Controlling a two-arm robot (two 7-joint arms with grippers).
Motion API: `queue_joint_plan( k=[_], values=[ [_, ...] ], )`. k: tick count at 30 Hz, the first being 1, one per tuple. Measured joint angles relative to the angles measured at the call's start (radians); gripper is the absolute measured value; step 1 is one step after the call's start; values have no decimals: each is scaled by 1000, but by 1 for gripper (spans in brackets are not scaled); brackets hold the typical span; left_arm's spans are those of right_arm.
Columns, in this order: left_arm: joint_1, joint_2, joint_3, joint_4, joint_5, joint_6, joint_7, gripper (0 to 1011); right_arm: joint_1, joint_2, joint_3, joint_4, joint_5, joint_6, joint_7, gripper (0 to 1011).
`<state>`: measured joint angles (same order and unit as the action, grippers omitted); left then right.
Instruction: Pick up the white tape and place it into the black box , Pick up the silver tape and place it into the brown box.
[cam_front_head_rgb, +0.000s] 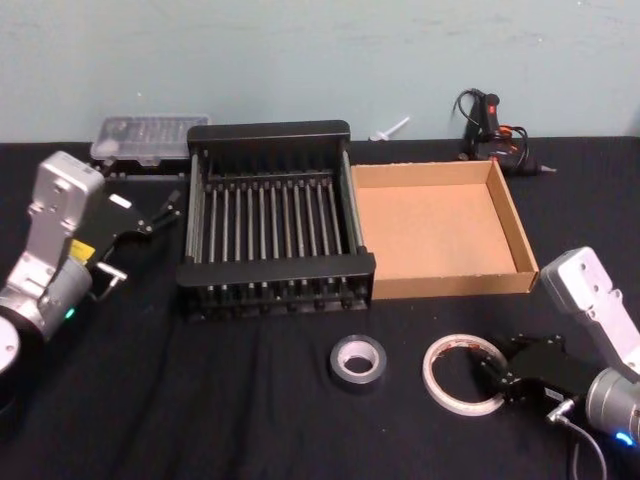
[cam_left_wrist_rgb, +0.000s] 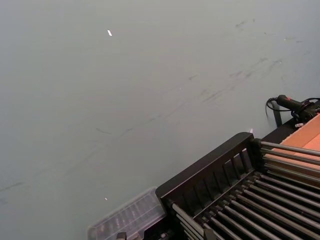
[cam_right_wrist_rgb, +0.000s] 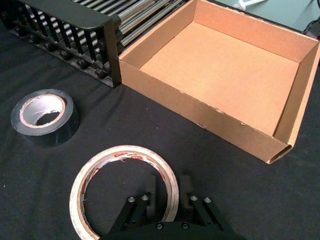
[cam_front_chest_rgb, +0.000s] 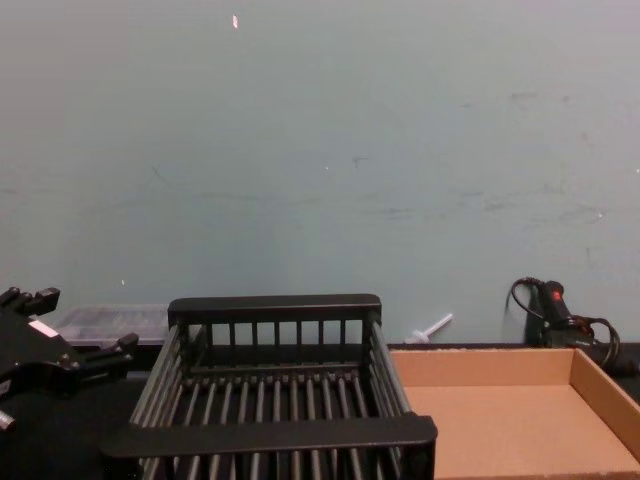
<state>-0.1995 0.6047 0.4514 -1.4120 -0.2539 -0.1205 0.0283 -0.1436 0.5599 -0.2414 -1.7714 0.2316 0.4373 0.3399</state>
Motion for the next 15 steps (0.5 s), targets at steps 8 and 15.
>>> queue_joint_plan(
  k=[8, 15],
  values=[
    [0, 0, 0, 0, 0, 0, 0, 1001, 0, 0, 0, 0, 0, 0, -1, 99],
    [0, 0, 0, 0, 0, 0, 0, 1001, 0, 0, 0, 0, 0, 0, -1, 91]
  ],
)
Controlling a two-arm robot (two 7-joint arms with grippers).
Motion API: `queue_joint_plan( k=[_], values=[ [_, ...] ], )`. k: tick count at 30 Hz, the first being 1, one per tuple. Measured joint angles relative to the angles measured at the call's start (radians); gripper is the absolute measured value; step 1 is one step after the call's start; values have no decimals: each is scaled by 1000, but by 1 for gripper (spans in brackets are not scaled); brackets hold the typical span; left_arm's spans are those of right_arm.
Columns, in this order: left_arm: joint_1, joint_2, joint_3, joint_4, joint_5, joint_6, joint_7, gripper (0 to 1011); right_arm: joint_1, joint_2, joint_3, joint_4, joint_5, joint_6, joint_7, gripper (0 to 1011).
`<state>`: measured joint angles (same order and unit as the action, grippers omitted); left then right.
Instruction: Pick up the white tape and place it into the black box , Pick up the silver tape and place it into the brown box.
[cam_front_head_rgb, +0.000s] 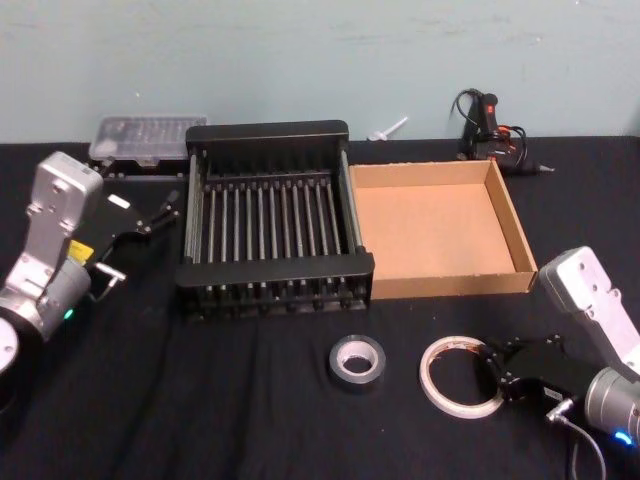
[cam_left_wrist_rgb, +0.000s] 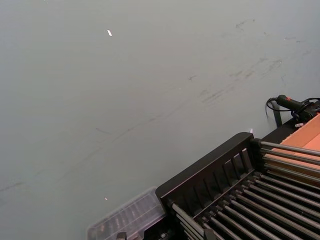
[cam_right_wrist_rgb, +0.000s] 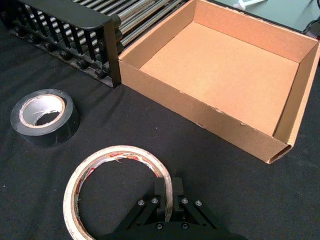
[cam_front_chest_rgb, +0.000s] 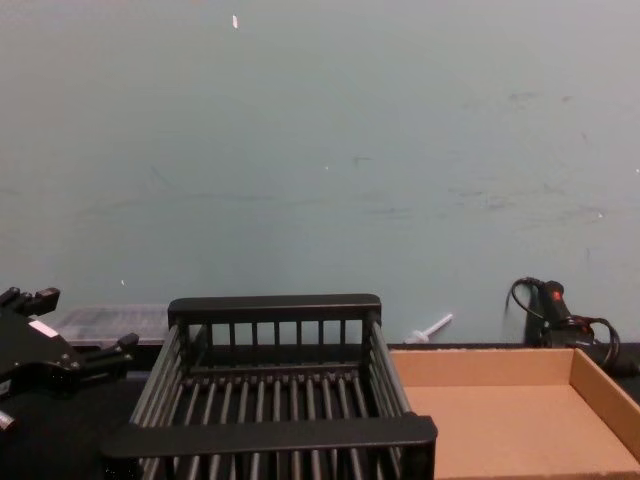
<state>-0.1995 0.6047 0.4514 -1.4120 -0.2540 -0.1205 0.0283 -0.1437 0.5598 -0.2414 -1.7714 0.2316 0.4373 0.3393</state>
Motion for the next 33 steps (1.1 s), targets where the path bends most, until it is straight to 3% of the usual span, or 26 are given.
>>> queue_joint_plan(
  k=[9, 22, 33],
  values=[
    [0, 0, 0, 0, 0, 0, 0, 1001, -4, 1, 9, -3, 9, -14, 11, 91],
    [0, 0, 0, 0, 0, 0, 0, 1001, -6, 22, 53, -53, 26, -74, 17, 91],
    [0, 0, 0, 0, 0, 0, 0, 1001, 56, 5, 75, -47, 14, -86, -16, 91]
  ],
)
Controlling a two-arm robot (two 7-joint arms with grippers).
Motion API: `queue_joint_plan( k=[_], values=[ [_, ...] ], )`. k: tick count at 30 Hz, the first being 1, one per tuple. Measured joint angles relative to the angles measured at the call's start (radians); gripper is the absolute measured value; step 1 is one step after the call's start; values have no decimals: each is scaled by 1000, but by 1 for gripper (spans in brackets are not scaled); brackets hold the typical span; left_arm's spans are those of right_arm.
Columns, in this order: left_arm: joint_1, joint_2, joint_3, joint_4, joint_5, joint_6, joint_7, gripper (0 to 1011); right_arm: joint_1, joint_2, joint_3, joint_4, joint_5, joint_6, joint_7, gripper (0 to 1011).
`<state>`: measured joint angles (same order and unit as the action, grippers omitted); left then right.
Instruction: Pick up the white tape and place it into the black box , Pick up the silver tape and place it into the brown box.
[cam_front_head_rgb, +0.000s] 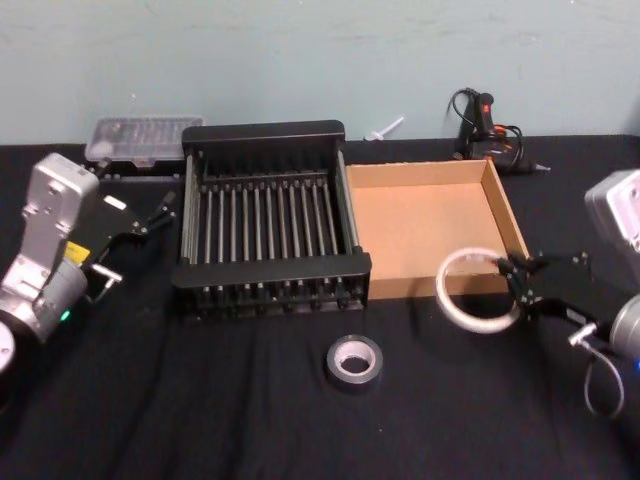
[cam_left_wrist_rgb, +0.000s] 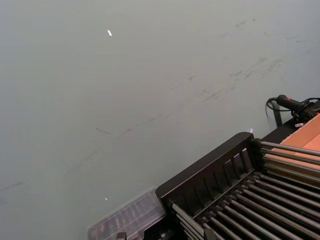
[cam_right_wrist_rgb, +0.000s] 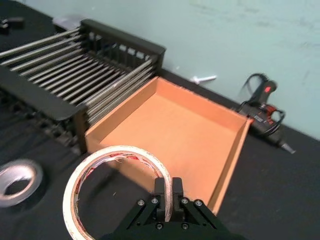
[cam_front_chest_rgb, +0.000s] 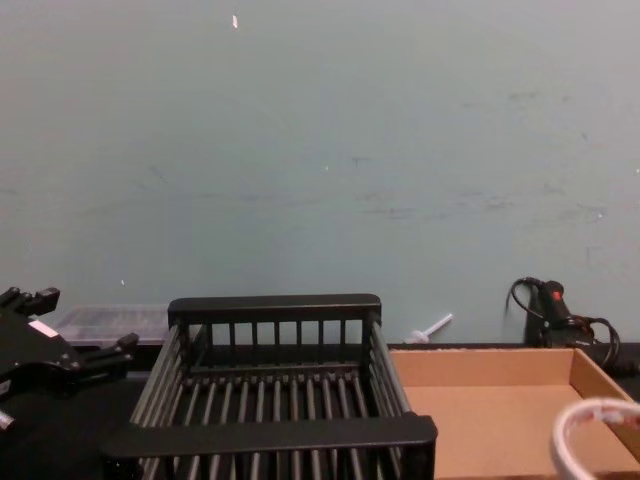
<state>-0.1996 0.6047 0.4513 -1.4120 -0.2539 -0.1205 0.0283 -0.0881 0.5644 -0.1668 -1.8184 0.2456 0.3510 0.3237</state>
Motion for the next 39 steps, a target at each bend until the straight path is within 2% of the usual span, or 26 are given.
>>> queue_joint_plan(
  k=[12, 21, 27, 39],
  values=[
    [0, 0, 0, 0, 0, 0, 0, 1001, 98, -61, -5, 62, -27, 15, -30, 91],
    [0, 0, 0, 0, 0, 0, 0, 1001, 208, -107, -39, 146, -61, 8, -29, 91],
    [0, 0, 0, 0, 0, 0, 0, 1001, 289, -137, -73, 216, -89, -20, -12, 91],
    [0, 0, 0, 0, 0, 0, 0, 1002, 434, -190, -148, 364, -131, -135, 45, 91]
  ],
)
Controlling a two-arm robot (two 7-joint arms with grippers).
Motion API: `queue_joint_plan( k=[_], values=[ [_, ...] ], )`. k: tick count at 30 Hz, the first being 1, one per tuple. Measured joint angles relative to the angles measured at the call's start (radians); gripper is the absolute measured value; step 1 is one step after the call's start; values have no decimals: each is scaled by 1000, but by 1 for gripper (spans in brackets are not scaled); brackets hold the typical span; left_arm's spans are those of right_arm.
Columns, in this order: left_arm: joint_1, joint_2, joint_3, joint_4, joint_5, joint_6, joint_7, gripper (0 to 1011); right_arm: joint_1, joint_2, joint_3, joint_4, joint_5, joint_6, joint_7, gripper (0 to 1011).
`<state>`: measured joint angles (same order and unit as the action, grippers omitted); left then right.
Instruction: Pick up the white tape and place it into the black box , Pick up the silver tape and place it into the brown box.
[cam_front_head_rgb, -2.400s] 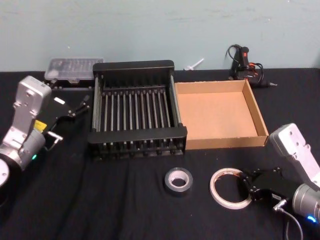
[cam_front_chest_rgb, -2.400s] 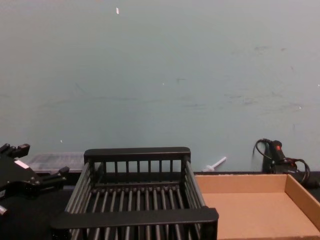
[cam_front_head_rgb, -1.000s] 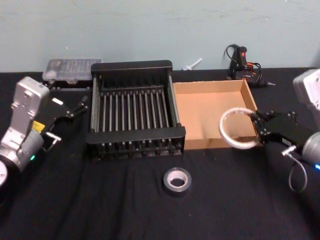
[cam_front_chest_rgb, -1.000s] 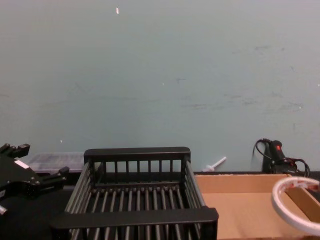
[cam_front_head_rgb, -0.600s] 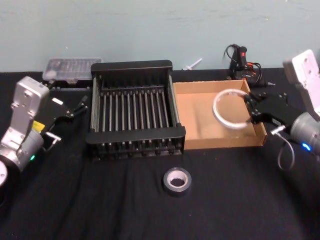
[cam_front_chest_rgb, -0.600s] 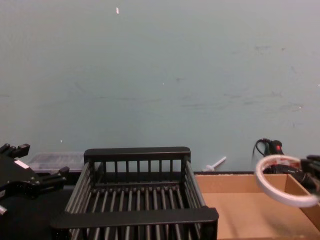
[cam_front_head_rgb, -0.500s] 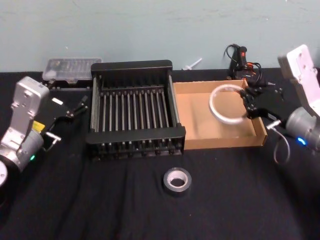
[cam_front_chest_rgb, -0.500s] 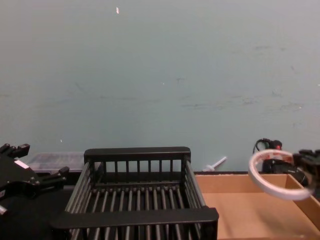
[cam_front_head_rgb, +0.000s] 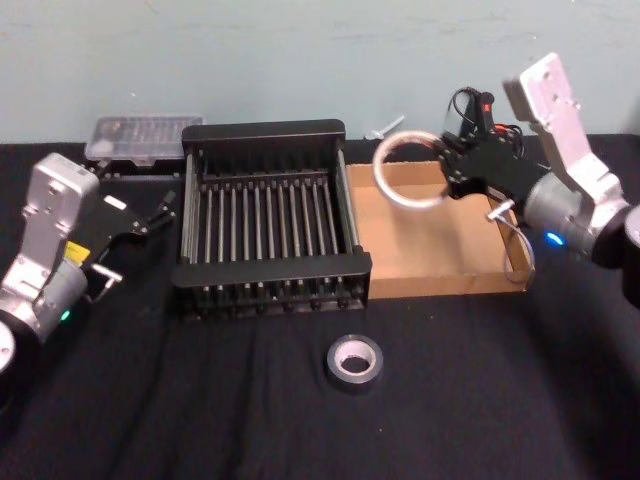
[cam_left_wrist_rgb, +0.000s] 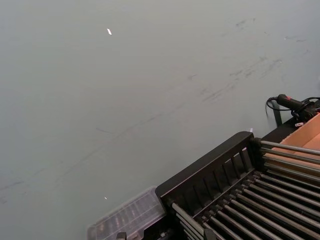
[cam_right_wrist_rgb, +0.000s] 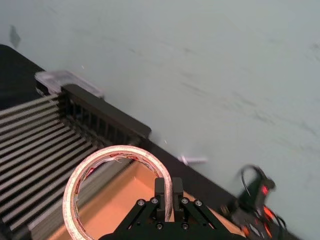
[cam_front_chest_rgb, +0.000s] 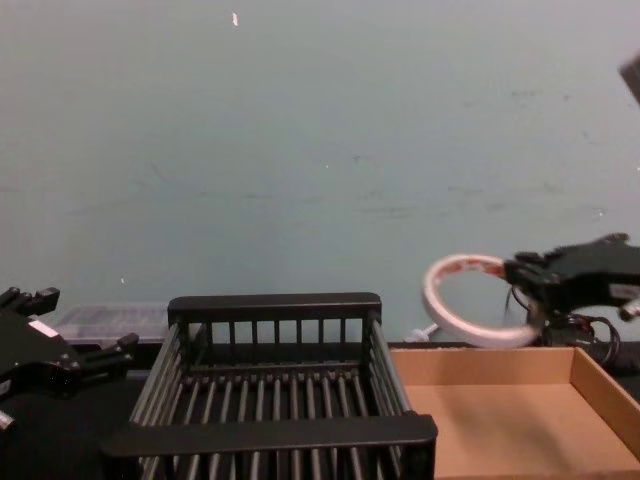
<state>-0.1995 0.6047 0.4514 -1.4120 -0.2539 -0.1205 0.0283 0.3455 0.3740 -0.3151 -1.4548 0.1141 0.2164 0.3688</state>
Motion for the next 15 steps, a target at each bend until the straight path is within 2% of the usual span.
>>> queue_joint_plan(
  k=[7, 15],
  values=[
    [0, 0, 0, 0, 0, 0, 0, 1001, 79, -33, -45, 86, -6, -70, 42, 91],
    [0, 0, 0, 0, 0, 0, 0, 1001, 156, -80, -100, 187, -20, -122, 66, 91]
  ],
)
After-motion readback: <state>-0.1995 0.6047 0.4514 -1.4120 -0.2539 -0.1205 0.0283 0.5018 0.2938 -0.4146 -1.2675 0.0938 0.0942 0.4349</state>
